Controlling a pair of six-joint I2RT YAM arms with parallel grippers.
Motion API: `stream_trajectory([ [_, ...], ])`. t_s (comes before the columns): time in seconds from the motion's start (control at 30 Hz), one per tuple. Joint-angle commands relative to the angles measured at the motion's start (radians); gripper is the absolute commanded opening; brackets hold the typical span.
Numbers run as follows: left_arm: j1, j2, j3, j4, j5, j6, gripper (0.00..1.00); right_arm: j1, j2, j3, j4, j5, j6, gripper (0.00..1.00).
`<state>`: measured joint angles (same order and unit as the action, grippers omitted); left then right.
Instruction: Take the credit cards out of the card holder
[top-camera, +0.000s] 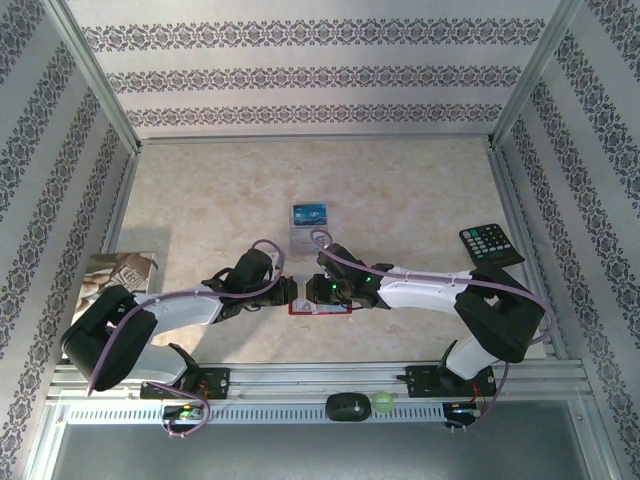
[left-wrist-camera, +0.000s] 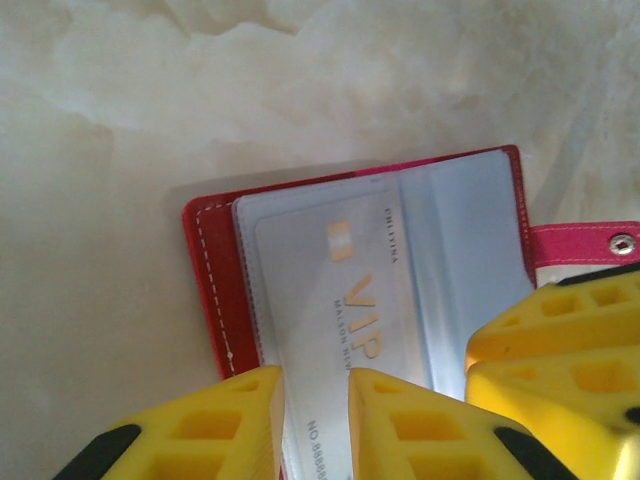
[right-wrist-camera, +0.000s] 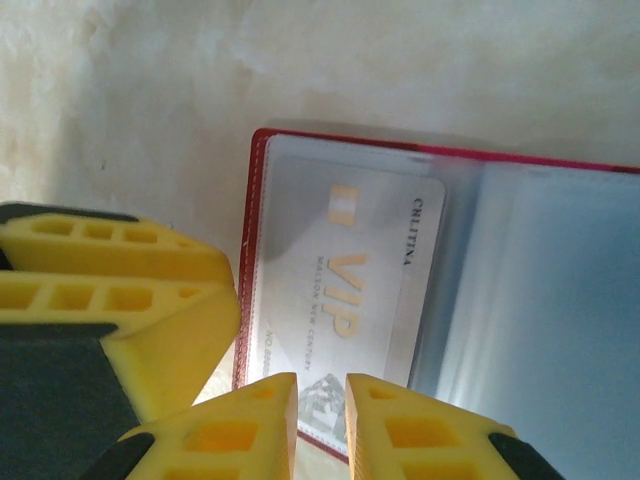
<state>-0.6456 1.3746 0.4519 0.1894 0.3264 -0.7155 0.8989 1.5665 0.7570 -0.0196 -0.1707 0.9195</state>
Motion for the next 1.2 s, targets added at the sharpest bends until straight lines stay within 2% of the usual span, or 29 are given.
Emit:
stream_trajectory([
  [0.0, 0.01, 0.023, 0.016, 0.013, -0.026, 0.032, 0.24, -0.018, 0.02, -0.021, 0.033, -0.008, 0.049, 0.21],
  [0.3, 0.011, 0.049, 0.042, -0.062, -0.079, 0.047, 0.17, -0.038, 0.058, -0.031, 0.048, -0.012, 0.058, 0.22],
  [0.6, 0.01, 0.08, 0.045, -0.112, -0.081, 0.051, 0.12, -0.046, 0.094, -0.024, 0.054, -0.019, 0.064, 0.22],
  [1.07, 0.01, 0.129, 0.039, -0.124, -0.044, 0.059, 0.07, -0.049, 0.126, -0.059, 0.191, -0.094, 0.104, 0.19],
  [1.17, 0.01, 0.132, 0.042, -0.129, -0.042, 0.06, 0.06, -0.05, 0.135, -0.068, 0.217, -0.101, 0.113, 0.13],
])
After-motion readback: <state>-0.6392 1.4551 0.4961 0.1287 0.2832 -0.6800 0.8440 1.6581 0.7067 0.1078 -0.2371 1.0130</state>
